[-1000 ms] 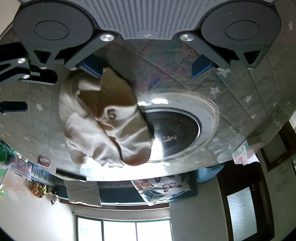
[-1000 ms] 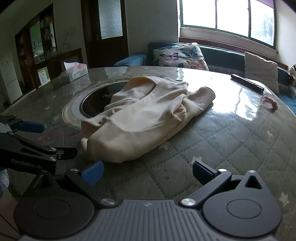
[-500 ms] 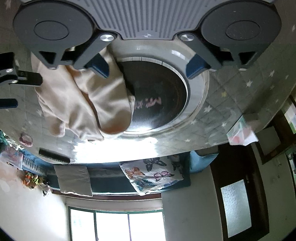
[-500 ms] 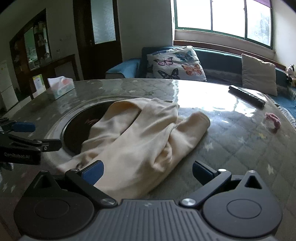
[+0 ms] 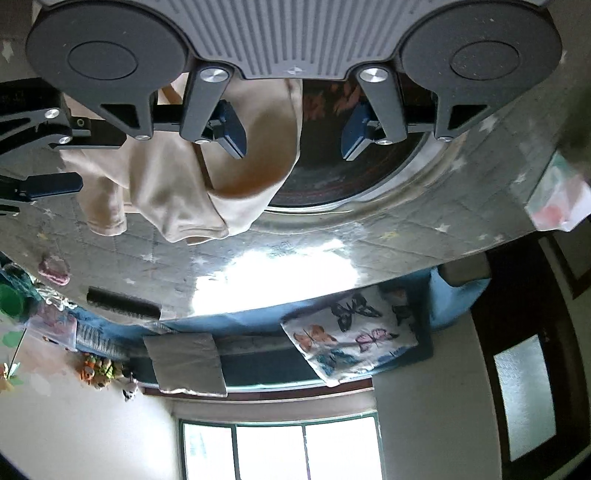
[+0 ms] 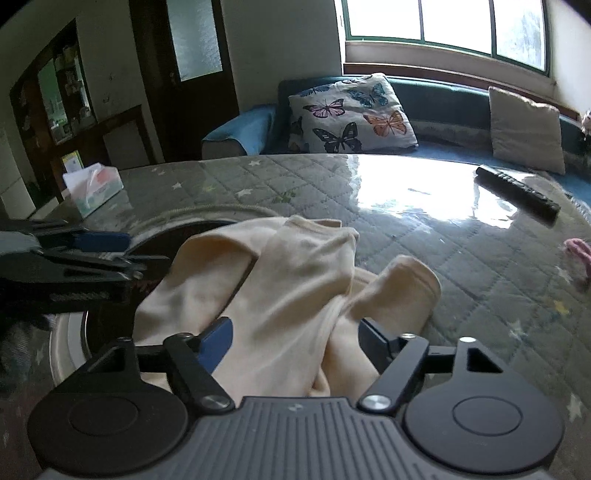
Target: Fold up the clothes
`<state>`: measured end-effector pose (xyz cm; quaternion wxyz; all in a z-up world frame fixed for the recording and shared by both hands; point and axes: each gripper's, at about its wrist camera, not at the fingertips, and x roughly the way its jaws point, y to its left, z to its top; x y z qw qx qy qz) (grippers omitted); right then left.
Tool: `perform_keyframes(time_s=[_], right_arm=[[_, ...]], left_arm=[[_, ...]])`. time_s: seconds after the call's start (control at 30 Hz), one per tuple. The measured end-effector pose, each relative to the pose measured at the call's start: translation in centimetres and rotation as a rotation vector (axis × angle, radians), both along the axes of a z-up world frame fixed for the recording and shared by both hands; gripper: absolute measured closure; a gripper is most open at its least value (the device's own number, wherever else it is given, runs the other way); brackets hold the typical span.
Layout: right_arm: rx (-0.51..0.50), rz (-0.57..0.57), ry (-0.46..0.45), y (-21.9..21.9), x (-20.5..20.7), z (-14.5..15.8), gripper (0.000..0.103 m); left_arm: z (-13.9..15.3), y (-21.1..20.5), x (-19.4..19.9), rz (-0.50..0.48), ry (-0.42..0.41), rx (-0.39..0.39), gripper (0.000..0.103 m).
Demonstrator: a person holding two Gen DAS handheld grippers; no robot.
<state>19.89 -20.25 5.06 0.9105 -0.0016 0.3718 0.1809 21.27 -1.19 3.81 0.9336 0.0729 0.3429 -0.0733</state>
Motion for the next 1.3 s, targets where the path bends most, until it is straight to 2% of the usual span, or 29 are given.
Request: perform_keyframes(time_s=[0.23, 0.27, 0.3, 0.37, 0.43, 0.5, 0.6, 0.83, 1.13, 1.23, 1.3], right_arm=[[0.032, 0.018, 0.028, 0.8, 2.7, -0.5, 0.042], [0.036, 0.024, 0.029, 0.9, 2.9, -0.5, 0.045], [0.04, 0.029, 0.03, 1.0, 3.1, -0.5, 0.046], [0.041, 0.033, 0.028, 1.3, 3.4, -0.4, 0.047], [0.046, 0.033, 0.03, 1.6, 3.9, -0.4, 0.049], [0.049, 0.034, 0.036, 1.8, 4.2, -0.5, 0.05], [0.044, 0.04, 0.042, 2.2, 4.5, -0.6, 0.053], [0.043, 0.049, 0.052, 3.7, 5.2, -1.1, 0.06], [0.013, 0.143, 0.053, 7.6, 4.8, -1.7, 0.061], [-0.029, 0.146, 0.051, 8.8, 5.0, -2.3, 0.068], [-0.071, 0.144, 0.024, 9.4, 4.9, -2.4, 0.079]], left_arm=[[-1.4, 0.4, 3.4, -0.049, 0.052, -0.079, 0.042], [-1.5, 0.4, 3.6, -0.058, 0.057, -0.083, 0.045], [-1.6, 0.4, 3.7, -0.067, 0.061, -0.087, 0.049], [-1.7, 0.4, 3.8, -0.079, 0.064, -0.094, 0.076], [-1.6, 0.7, 3.5, -0.078, 0.055, -0.102, 0.092], [-1.5, 0.9, 3.2, -0.076, 0.045, -0.109, 0.1], [-1.3, 1.3, 2.8, -0.074, 0.03, -0.121, 0.1], [0.3, 2.9, 0.2, 0.006, -0.043, -0.104, 0.1], [0.0, 3.9, -1.1, 0.04, -0.02, -0.096, 0.1], [0.3, 3.8, -1.6, 0.034, -0.033, -0.097, 0.1], [0.5, 3.8, -1.9, 0.04, -0.042, -0.09, 0.1]])
